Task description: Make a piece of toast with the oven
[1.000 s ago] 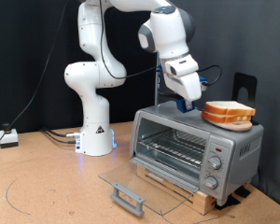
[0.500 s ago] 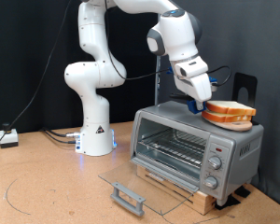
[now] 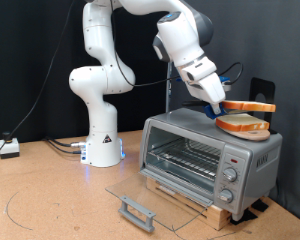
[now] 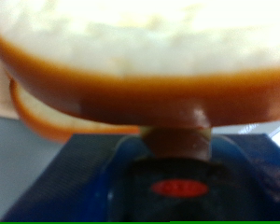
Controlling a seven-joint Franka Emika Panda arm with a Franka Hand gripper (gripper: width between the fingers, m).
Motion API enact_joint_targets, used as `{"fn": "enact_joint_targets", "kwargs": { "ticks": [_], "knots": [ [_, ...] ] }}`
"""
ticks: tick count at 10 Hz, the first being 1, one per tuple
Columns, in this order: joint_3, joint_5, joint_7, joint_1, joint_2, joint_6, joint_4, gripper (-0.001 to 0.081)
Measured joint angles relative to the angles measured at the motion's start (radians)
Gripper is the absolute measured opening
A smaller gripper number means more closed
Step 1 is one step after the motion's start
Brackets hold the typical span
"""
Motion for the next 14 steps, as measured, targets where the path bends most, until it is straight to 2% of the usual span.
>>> {"fn": "enact_joint_targets", "kwargs": {
  "ticks": [2, 5, 7, 9, 14],
  "knots": [
    [-0.051, -0.016, -0.025, -0.013, -0.034, -0.080, -0.009, 0.0396],
    [-0.097, -0.113, -0.027, -0.059, -0.079, -0.211, -0.017, 0.0396],
    [-0.101, -0.109, -0.031, -0.059, -0.075, -0.209, -0.017, 0.0396],
    [-0.152, -0.111, -0.102, -0.069, -0.075, -0.240, -0.018, 0.0396],
    [-0.291, -0.216, -0.207, -0.167, -0.075, -0.395, -0.010, 0.0396]
  ]
}}
